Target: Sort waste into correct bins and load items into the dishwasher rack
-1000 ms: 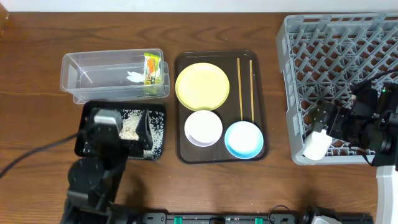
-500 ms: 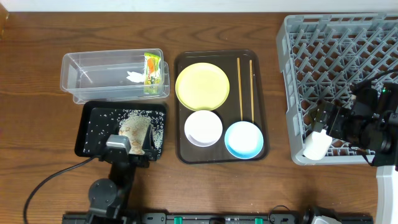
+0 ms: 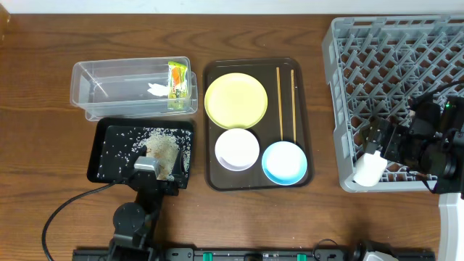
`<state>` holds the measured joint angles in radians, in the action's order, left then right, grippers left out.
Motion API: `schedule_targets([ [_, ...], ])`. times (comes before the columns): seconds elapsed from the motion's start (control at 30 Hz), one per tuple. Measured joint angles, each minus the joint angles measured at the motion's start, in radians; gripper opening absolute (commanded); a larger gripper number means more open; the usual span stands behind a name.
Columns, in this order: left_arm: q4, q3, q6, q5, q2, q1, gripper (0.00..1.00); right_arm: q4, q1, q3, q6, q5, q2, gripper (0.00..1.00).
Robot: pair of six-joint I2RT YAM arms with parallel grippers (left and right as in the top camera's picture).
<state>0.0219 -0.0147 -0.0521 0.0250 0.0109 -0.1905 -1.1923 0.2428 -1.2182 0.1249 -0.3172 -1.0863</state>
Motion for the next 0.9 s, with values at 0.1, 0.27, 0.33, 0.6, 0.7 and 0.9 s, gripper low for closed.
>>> schedule_targets([
  [0.1,0.0,0.0,0.0,0.002,0.0,0.0,0.91,0.0,0.0,0.0,0.0,0.0,0.0,0.99],
  [0.27,0.0,0.0,0.0,0.002,0.0,0.0,0.91,0.0,0.0,0.0,0.0,0.0,0.0,0.99],
  [0.33,0.0,-0.001,0.0,0.002,0.0,0.0,0.9,0.0,0.0,0.0,0.0,0.0,0.0,0.99],
  [0.6,0.001,-0.001,0.0,0.002,0.0,0.0,0.9,0.026,0.0,0.0,0.075,-0.031,0.0,0.99],
  [0.7,0.001,-0.001,0.0,0.002,0.0,0.0,0.9,0.088,-0.001,0.0,0.13,-0.091,0.0,0.83],
  [0.9,0.002,-0.001,0.0,0.003,0.0,0.0,0.91,0.014,-0.232,0.002,0.123,-0.148,-0.013,0.85],
])
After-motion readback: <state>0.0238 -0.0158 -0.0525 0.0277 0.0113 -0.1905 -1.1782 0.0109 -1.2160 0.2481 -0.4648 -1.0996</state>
